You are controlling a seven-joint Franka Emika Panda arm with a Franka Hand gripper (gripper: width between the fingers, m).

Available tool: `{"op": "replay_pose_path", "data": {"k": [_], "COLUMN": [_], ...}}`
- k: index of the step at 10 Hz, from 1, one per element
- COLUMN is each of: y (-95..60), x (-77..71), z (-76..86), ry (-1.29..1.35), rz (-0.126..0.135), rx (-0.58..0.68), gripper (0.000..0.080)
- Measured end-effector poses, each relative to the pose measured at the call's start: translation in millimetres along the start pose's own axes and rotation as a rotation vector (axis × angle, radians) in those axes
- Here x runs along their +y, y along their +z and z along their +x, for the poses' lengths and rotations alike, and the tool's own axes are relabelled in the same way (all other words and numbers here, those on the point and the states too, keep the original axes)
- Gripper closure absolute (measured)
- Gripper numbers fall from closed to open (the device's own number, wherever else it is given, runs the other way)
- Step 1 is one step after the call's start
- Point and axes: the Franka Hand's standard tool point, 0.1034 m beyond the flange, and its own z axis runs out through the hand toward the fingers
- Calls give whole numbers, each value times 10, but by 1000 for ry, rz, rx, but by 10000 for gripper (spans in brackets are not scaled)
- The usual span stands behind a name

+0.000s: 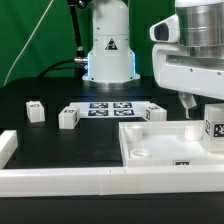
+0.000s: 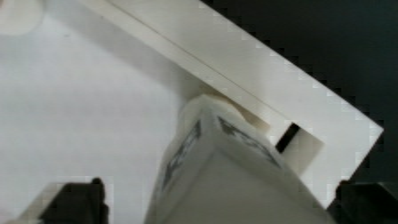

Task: Assemble one leg

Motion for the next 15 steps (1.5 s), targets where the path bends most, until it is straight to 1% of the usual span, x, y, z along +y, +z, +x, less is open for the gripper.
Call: {"op": "replay_pose_path", "data": {"k": [2,4,5,6,8,10,11,12,13,14,15], "y": [-10,-26,-48,-67,-68,-64,-63,-63,-63,-63,-63], "x": [-13,-31,-45,-63,-45,-40,-40,-40,-40,-41,-42], "z": [-11,-12,2,23,63,64,63,64,64,62,60], "ry": [-226,-422,-516,-593,-728,-807,-797,-797,-797,-792,-771], "rz": [-17,-27,-44,-54,-65,-67,-66,-66,-66,-65,-64], "rx": [18,20,16,16,22,20,20,20,20,19,19], "gripper": [150,150,150,150,150,150,150,270,406,406,509]}}
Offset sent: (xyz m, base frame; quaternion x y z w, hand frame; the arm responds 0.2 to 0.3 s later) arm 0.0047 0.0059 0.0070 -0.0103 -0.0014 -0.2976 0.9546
